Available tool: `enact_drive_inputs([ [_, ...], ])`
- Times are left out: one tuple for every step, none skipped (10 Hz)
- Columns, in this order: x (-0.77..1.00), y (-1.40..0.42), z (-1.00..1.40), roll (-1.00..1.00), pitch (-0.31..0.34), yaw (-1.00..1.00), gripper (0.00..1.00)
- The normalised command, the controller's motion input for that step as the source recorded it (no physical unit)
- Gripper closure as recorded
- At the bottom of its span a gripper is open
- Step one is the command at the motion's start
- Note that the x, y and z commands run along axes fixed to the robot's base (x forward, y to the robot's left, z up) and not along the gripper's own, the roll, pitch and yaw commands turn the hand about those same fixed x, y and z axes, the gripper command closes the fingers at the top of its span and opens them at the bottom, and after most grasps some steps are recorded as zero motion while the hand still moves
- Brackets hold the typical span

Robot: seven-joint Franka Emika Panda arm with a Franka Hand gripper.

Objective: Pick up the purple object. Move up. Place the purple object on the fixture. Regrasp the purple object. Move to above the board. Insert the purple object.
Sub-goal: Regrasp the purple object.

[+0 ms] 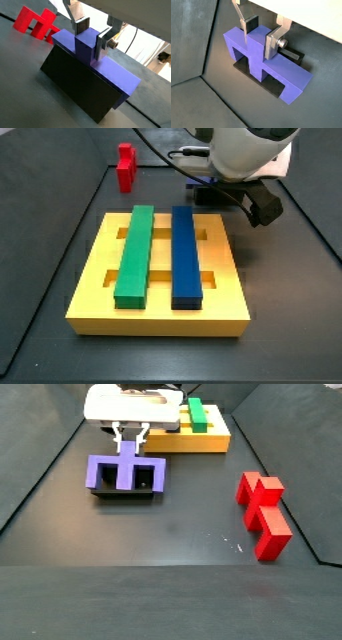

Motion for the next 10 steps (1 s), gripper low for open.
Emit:
enact_drive_inputs([
  [0.0, 0.0, 0.0, 0.0, 0.0, 0.0, 1.0],
  [0.0, 0.0, 0.0, 0.0, 0.0, 0.0, 1.0],
  [0.0, 0.0, 0.0, 0.0, 0.0, 0.0, 1.0],
  [0.0, 0.0, 0.0, 0.0, 0.0, 0.0, 1.0],
  [0.0, 0.0, 0.0, 0.0, 0.0, 0.0, 1.0],
  [0.0, 0.0, 0.0, 0.0, 0.0, 0.0, 1.0],
  [0.0, 0.0, 0.0, 0.0, 0.0, 0.0, 1.0],
  [0.0, 0.0, 0.0, 0.0, 0.0, 0.0, 1.0],
  [0.0, 0.0, 0.0, 0.0, 0.0, 0.0, 1.0],
  [0.0, 0.0, 0.0, 0.0, 0.0, 0.0, 1.0],
])
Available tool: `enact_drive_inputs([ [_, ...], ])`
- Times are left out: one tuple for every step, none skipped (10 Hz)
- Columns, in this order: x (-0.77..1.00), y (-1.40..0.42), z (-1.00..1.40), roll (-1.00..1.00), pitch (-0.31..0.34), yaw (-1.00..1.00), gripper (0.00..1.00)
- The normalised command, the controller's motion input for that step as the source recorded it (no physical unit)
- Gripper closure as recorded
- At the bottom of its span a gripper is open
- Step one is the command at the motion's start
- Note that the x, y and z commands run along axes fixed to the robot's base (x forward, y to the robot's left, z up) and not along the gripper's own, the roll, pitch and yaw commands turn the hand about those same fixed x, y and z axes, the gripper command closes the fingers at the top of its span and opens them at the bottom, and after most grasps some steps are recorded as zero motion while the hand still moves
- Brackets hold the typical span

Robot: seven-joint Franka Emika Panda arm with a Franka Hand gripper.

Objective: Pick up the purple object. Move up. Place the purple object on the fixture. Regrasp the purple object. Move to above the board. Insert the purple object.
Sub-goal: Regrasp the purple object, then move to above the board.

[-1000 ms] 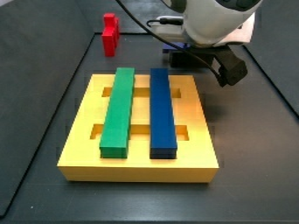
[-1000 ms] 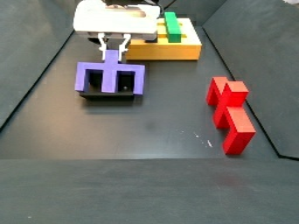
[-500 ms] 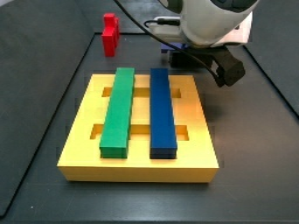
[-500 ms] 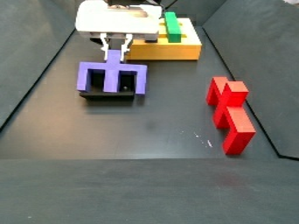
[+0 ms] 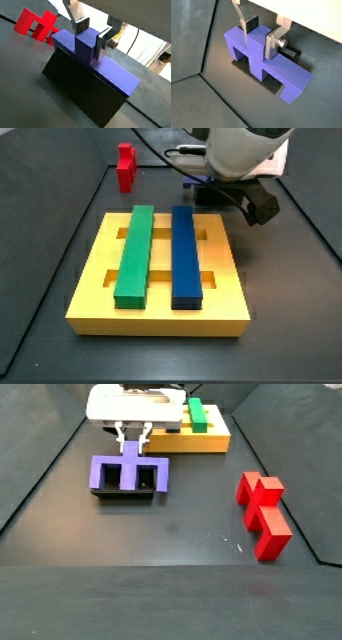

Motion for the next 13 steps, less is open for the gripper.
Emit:
enact_drive_inputs([
  [0.0, 0.0, 0.0, 0.0, 0.0, 0.0, 1.0],
  [0.0, 0.0, 1.4, 0.0, 0.0, 0.0, 1.0],
  [0.02, 0.01, 1.4, 0.0, -0.023, 0.03, 1.0],
  [0.0, 0.02, 1.4, -0.06, -0.043, 0.03, 1.0],
  [0.0, 0.03, 1.4, -0.02, -0.049, 0.02, 1.0],
  [0.02, 0.01, 1.4, 0.0, -0.003, -0.01, 1.0],
  [0.02, 0.0, 1.4, -0.01, 0.005, -0.02, 1.0],
  [0.02, 0.0, 1.4, -0.02, 0.018, -0.02, 1.0],
  [0.01, 0.0, 0.81, -0.01, 0.033, -0.02, 1.0],
  [-0.83, -1.4, 0.29, -1.0, 0.164, 0.03, 1.0],
  [-0.84, -1.4, 0.22, -1.0, 0.168, 0.04, 1.0],
  [-0.88, -1.4, 0.24, -1.0, 0.155, 0.05, 1.0],
  [-0.9, -1.4, 0.23, -1.0, 0.152, 0.06, 1.0],
])
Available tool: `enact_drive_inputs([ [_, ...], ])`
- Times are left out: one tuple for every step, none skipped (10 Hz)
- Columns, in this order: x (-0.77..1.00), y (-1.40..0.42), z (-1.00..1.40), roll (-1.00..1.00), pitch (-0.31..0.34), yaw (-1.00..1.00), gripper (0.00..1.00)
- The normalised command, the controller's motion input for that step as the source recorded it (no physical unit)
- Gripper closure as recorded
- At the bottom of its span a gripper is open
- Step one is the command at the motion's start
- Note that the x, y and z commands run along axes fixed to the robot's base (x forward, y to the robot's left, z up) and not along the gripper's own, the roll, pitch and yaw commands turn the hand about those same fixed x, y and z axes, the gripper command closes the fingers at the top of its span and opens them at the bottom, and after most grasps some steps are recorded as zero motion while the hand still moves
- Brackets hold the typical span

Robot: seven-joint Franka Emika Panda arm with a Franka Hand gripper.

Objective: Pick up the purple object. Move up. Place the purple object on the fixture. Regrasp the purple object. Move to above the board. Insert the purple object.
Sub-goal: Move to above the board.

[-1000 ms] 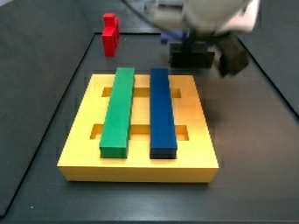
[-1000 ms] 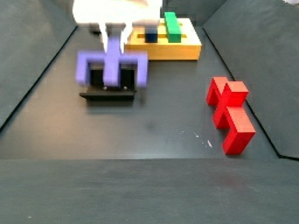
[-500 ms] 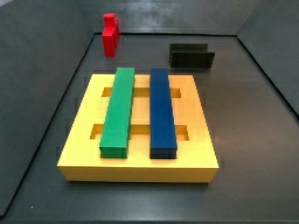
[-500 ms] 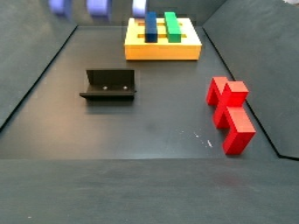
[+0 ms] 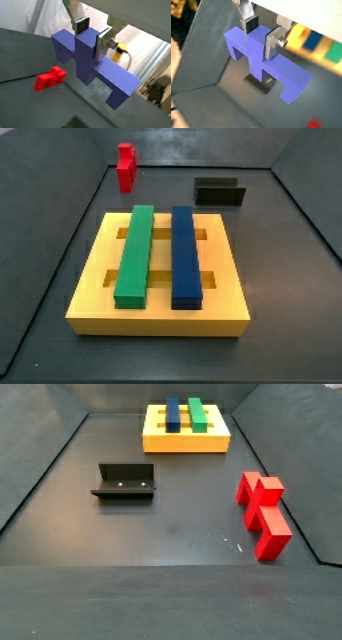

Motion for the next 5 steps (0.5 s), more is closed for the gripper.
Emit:
enact_drive_inputs([
  [-0.88, -1.4, 0.23, -1.0, 0.149, 0.07, 1.0],
  [-0.92, -1.4, 0.25, -1.0, 0.139, 0.08, 1.0],
  [-0.43, -0.6, 0.12, -1.0, 0.13, 0.1, 1.0],
  [-0.09, -0.1, 0.0, -1.0, 0.116, 0.11, 1.0],
  [-0.03, -0.01, -0.02, -1.0, 0.108, 0.1, 1.0],
])
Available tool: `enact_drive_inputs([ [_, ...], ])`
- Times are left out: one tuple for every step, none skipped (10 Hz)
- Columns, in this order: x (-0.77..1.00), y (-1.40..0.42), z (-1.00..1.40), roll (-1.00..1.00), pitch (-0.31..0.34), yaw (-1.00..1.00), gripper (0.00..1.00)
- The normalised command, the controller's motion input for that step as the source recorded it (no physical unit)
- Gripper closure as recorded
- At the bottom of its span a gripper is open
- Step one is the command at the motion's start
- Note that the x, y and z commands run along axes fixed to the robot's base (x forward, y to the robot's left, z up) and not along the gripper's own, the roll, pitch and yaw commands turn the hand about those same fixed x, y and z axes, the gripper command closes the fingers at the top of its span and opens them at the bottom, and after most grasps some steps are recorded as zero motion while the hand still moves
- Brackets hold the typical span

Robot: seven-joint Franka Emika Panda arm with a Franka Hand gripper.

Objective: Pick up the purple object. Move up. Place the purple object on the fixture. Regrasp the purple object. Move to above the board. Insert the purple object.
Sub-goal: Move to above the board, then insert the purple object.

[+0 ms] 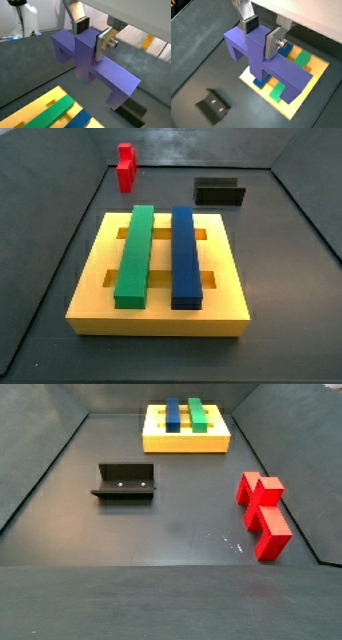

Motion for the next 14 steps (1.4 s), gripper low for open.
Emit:
enact_drive_inputs([
  [-0.08, -0.02, 0.03, -1.0, 0.065, 0.1, 1.0],
  [-0.08, 0.02, 0.0, -1.0, 0.033, 0.1, 1.0],
  [-0.06, 0.03, -0.01, -0.73, -0.001, 0.06, 1.0],
  [-0.04, 0.02, 0.0, -0.44, -0.012, 0.03, 1.0],
  [-0.03, 0.01, -0.01, -0.27, -0.016, 0.01, 1.0],
  [0.02, 0.0, 0.0, 0.0, 0.0, 0.0, 1.0],
  [0.09, -0.16, -0.24, -0.11, -0.067, 0.0, 1.0],
  [0.06, -0.41, -0.57, -0.03, -0.144, 0.0, 1.0],
  [0.04, -0.65, -0.87, 0.06, -0.157, 0.03, 1.0],
  [0.09, -0.66, -0.94, 0.08, -0.121, 0.1, 1.0],
  [0.07, -0.6, -0.92, 0.07, -0.123, 0.2, 1.0],
  [0.0, -0.53, -0.79, 0.16, -0.14, 0.29, 1.0],
  [0.0, -0.43, -0.71, 0.21, -0.153, 0.33, 1.0],
  [0.01, -0.35, -0.72, 0.19, -0.157, 0.35, 1.0],
])
